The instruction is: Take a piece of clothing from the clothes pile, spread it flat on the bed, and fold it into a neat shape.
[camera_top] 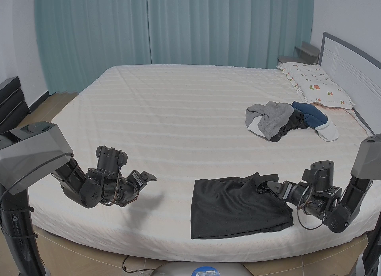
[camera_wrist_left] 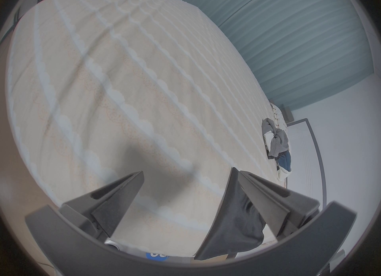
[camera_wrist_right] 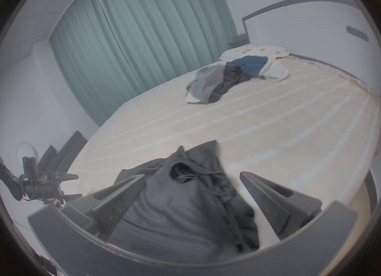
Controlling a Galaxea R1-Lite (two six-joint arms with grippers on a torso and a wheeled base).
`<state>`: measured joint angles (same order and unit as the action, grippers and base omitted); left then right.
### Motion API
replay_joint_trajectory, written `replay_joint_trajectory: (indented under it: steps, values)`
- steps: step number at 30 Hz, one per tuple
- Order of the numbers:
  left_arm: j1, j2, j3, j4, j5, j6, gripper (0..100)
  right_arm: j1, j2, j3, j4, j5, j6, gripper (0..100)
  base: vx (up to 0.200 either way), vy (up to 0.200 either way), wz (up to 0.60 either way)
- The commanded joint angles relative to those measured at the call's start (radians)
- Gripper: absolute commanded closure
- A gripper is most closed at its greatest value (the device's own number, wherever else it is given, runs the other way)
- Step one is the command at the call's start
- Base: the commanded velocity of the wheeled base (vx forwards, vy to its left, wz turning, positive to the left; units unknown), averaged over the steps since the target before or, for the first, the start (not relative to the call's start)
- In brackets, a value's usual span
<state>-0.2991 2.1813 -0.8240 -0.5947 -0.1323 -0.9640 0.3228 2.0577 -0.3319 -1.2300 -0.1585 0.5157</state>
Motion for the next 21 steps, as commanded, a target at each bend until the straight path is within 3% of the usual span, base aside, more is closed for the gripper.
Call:
replay_joint_trajectory:
  steps: [1,9,15,21]
  values:
    - [0.005,0.017,-0.006,-0.004,0.002,-0.002,0,0.079,0.101,-0.147,0.093,0.037,0.076,0,0.000,0.000,0.00]
    - [0.025,0.025,-0.018,-0.002,0.002,-0.004,0,0.111,0.160,-0.297,0.308,0.134,0.164,0,0.000,0.000,0.00]
    - [0.026,0.029,-0.018,-0.004,0.002,-0.002,0,0.094,0.249,-0.374,0.310,0.132,0.165,0,0.000,0.000,0.00]
    - [0.026,0.031,-0.023,-0.002,0.002,-0.001,0,0.029,0.300,-0.478,0.314,0.122,0.164,0,0.000,0.000,0.00]
